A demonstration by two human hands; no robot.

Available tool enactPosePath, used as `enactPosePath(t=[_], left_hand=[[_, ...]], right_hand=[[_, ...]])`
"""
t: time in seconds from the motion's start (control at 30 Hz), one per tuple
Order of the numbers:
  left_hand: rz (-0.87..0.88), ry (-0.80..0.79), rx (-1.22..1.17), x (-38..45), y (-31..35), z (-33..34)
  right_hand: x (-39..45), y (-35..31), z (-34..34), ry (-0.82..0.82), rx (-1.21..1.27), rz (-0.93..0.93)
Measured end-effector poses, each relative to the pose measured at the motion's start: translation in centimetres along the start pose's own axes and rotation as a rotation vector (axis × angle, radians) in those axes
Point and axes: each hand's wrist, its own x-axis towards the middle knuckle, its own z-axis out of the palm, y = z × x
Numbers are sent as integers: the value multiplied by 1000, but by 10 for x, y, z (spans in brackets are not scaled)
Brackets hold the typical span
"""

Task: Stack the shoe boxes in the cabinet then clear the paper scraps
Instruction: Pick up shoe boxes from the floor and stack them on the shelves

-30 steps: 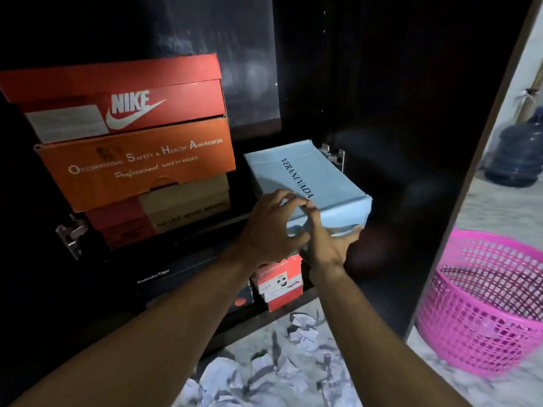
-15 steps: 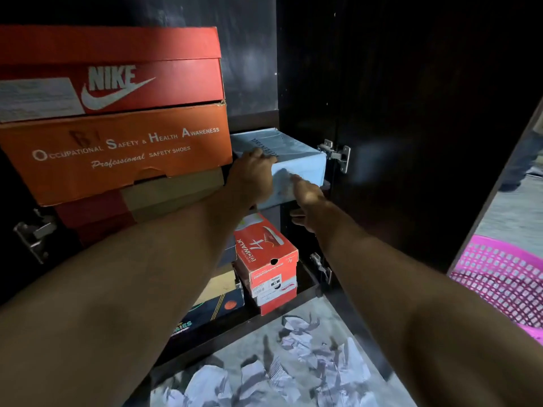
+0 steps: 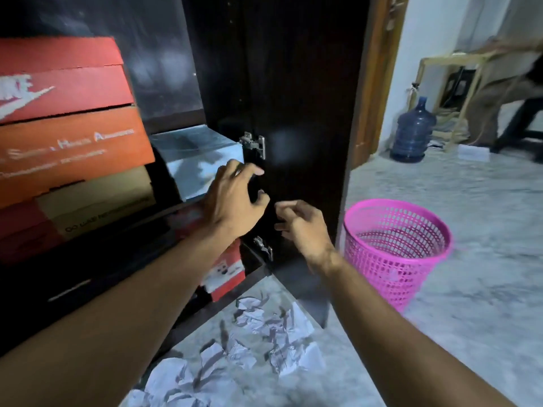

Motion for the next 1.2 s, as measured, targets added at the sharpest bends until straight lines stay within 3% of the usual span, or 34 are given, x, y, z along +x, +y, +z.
enactPosePath(t=[0.17, 0.37, 0.5, 0.67, 0.77, 0.87, 0.93, 1.03, 1.2], left_hand=[[148, -62, -271, -53, 102, 32], [272, -315, -532, -128, 247, 112], [205, -628, -638, -186, 340, 162], [111, -1135, -697, -295, 457, 223], [23, -1371, -754, -356, 503, 250], [-41, -1500, -805, -394, 541, 267], [-85, -1519, -809, -408, 553, 280], [-103, -1532, -792, -419, 554, 300], [-214, -1381, -763, -417, 534, 335]], right_hand=[[-76, 33, -123, 218, 21, -67], [-193, 82, -301, 656, -23, 36], [-275, 117, -409, 1002, -222, 173], [-379, 172, -528, 1431, -473, 433], [-421, 214, -571, 1490, -571, 664], [-436, 244, -591, 1410, -588, 709], [-434, 259, -593, 1347, -586, 722], [-429, 277, -583, 1394, -478, 721], [-419, 288, -574, 1471, -173, 599]])
